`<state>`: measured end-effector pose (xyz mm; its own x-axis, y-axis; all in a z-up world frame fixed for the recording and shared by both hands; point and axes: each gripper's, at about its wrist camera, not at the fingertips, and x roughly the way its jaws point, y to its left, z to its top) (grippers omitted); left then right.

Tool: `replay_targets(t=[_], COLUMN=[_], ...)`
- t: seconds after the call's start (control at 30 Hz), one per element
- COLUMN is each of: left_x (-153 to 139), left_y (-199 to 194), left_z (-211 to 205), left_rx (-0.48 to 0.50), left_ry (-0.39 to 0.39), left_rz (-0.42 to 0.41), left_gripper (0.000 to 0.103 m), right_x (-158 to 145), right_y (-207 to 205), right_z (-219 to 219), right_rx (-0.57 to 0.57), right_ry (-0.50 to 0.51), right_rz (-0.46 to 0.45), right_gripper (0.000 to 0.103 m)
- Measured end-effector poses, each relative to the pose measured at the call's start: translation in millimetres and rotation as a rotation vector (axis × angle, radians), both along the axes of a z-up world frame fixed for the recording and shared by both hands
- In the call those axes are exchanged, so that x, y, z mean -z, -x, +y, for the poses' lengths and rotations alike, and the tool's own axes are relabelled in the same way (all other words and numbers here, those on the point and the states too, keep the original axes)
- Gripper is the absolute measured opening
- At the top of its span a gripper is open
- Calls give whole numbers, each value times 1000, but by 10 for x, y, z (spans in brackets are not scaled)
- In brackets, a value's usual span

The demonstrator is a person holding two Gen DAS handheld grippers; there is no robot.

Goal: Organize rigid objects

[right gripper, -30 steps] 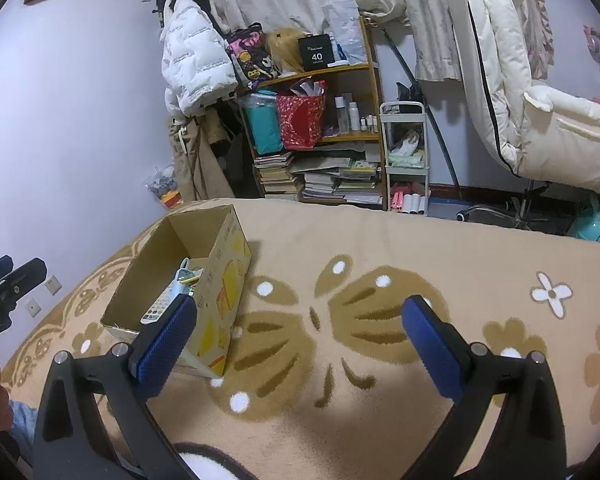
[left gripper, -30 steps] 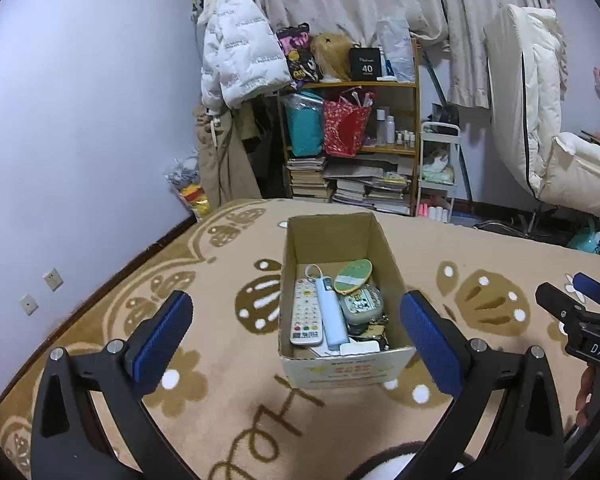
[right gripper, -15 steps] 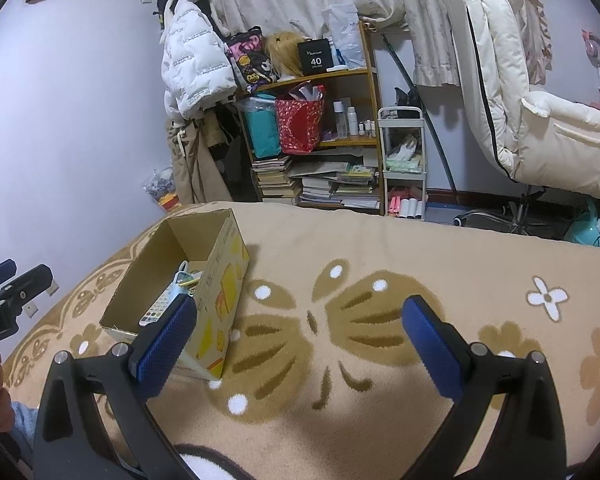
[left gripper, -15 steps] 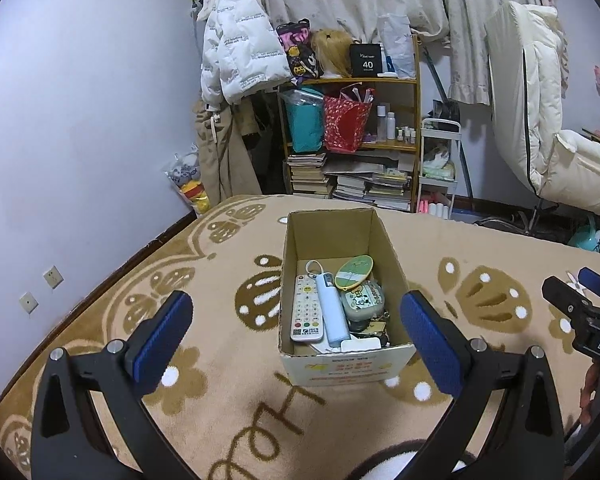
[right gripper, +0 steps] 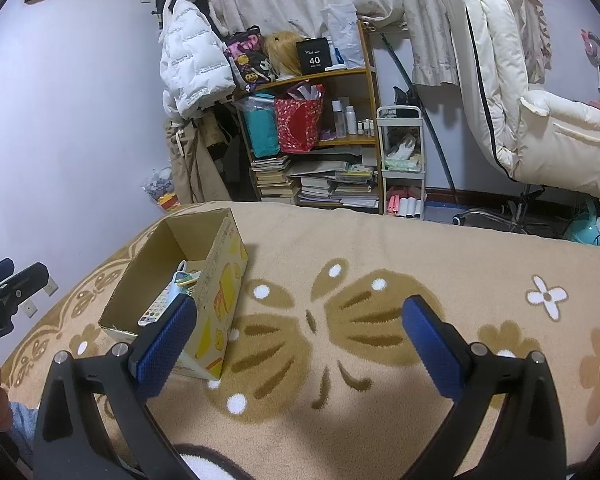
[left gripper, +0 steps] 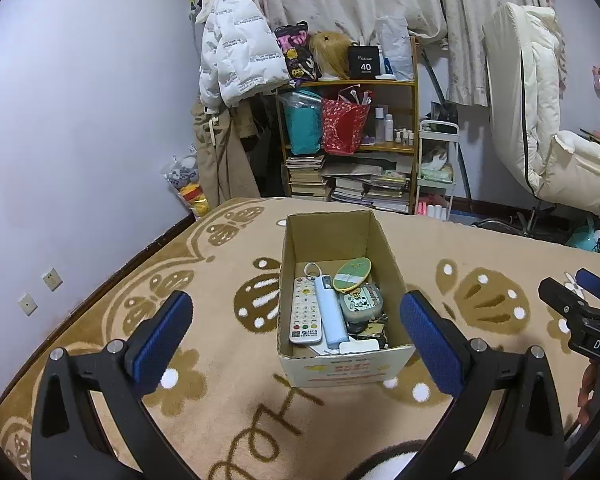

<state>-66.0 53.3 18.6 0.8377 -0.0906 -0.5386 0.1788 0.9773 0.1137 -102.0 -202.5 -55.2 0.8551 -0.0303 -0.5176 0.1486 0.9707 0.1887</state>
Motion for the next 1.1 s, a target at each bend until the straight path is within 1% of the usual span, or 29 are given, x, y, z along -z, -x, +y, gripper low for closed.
replay_targets(t=[1.1], left_x=[24], left_y=[13], left_z=[17], left_rx=[-2], left_ry=[-2], left_rz=[-12], left_gripper=[103], right_x=[1], right_y=[10], right_z=[-10], right_rx=[-1], right_ry=[-4], right_rz=[3], right_gripper=[103])
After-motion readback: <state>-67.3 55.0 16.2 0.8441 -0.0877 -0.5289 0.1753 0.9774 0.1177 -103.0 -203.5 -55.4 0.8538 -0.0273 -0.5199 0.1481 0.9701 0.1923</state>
